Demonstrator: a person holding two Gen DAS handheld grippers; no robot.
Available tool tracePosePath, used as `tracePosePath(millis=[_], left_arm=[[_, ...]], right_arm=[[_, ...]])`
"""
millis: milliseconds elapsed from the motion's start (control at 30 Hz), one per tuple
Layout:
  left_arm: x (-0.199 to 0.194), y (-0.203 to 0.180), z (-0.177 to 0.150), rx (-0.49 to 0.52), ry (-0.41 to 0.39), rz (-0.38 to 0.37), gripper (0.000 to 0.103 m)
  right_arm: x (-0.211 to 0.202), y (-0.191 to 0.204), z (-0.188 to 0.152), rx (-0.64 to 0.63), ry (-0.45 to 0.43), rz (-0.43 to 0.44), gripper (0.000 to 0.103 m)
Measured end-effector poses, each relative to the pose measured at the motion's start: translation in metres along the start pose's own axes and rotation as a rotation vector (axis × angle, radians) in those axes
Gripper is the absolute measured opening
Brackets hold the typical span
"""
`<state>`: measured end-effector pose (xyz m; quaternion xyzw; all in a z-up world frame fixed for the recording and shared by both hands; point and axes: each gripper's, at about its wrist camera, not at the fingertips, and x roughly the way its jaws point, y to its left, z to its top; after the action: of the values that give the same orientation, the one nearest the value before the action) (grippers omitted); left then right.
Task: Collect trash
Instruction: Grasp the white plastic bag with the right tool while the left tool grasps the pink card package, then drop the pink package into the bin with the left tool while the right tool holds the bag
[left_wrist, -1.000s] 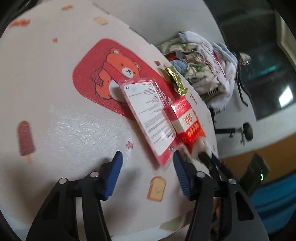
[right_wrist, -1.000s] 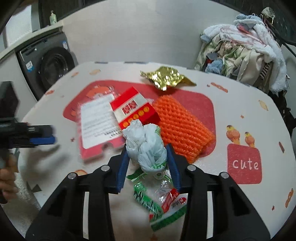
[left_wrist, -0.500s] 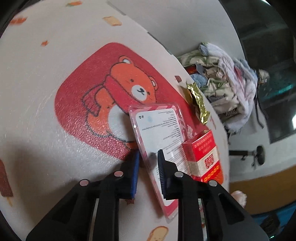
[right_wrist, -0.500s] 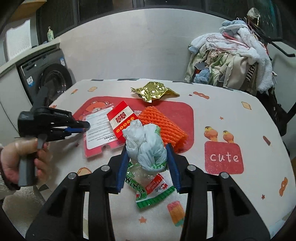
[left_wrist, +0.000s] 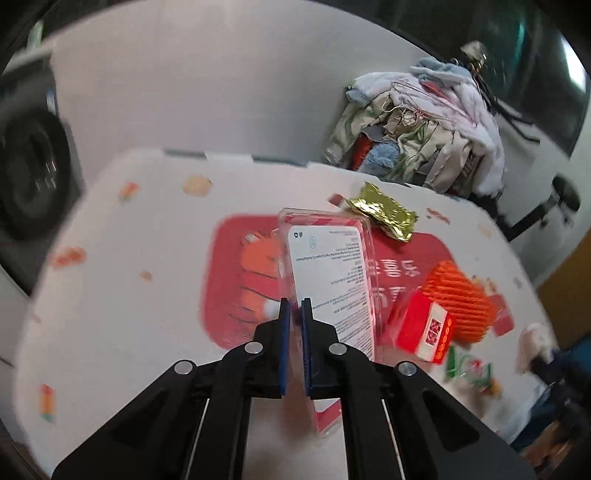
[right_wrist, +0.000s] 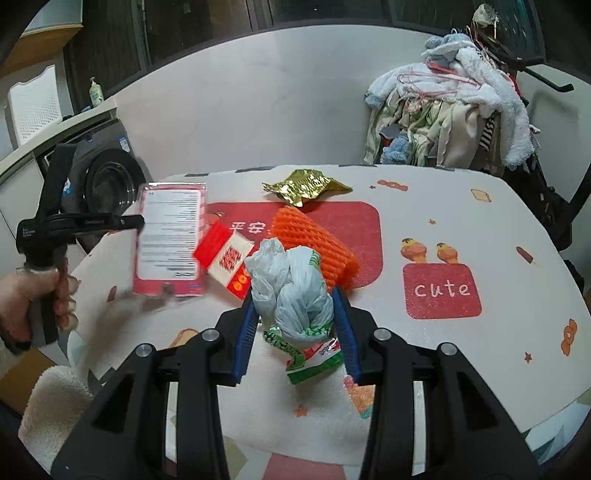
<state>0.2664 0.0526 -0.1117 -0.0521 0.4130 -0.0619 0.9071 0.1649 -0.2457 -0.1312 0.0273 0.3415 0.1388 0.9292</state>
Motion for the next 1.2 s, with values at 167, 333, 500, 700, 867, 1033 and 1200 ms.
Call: tracePosePath(millis=[167, 333, 500, 700, 867, 1033, 1200], left_arm=[[-0.029, 0.009, -0.002, 0.051, -0.030, 0.062, 0.004], [-0.063, 0.011, -0.017, 0.084, -0.047, 0.046, 0.004], [-0.093, 0.002, -0.039, 0.111, -0.052, -0.017, 0.004], [-0.125, -0.011, -0.070, 0.148, -0.049, -0.097, 0.004], [-0.145, -0.022, -0.100, 0.187, -0.046, -0.139, 0.004], [-0.155, -0.033, -0.133, 0.230, -0.035, -0.176, 0.004], [-0.162, -0.045, -0.169, 0.299, -0.018, -0.214, 0.004]], right_arm=[[-0.017, 0.013, -0.005, -0.007, -0.011, 0.011, 0.042], [-0.036, 0.024, -0.013, -0.008, -0.019, 0.021, 0.042], [-0.053, 0.035, -0.023, -0.008, -0.020, 0.023, 0.042], [-0.073, 0.047, -0.037, -0.006, -0.022, 0.023, 0.042], [-0.086, 0.054, -0.049, 0.004, -0.022, 0.023, 0.042], [-0.099, 0.060, -0.062, 0.011, -0.022, 0.020, 0.042], [-0.106, 0.063, -0.077, -0.005, -0.010, 0.008, 0.042]])
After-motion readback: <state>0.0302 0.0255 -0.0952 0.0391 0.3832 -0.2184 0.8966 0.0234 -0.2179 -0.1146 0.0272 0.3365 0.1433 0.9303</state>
